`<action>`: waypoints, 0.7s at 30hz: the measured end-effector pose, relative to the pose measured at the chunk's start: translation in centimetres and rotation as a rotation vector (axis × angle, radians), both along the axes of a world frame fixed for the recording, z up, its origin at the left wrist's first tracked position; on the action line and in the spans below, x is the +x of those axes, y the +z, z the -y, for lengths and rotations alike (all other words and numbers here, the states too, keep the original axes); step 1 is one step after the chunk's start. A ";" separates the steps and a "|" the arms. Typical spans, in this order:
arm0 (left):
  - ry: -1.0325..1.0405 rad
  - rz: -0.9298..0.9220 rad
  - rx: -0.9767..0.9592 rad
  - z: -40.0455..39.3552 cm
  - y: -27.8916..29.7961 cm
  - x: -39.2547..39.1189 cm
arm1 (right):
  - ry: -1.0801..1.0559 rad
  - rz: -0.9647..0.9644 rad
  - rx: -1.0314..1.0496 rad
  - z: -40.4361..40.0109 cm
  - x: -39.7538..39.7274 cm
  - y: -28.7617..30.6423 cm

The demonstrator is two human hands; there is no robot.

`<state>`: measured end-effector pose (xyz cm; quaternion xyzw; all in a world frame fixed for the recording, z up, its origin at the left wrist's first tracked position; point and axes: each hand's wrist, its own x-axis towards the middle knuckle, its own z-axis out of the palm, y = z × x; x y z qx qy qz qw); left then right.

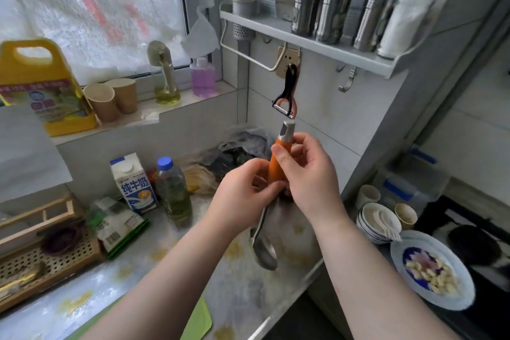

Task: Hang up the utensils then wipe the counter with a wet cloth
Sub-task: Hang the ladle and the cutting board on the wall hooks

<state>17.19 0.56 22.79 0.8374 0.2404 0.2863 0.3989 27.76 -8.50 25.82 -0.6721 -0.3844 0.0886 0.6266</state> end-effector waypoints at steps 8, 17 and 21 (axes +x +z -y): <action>0.046 0.058 0.019 3.8 1.8 11.1 | 0.019 -0.091 0.030 3.1 11.5 0.9; 0.236 -0.015 0.009 3.4 1.5 15.7 | 0.172 -0.085 -0.027 1.7 16.3 0.2; 0.246 0.032 -0.040 2.6 2.4 16.4 | 0.162 -0.098 -0.019 0.7 16.8 1.1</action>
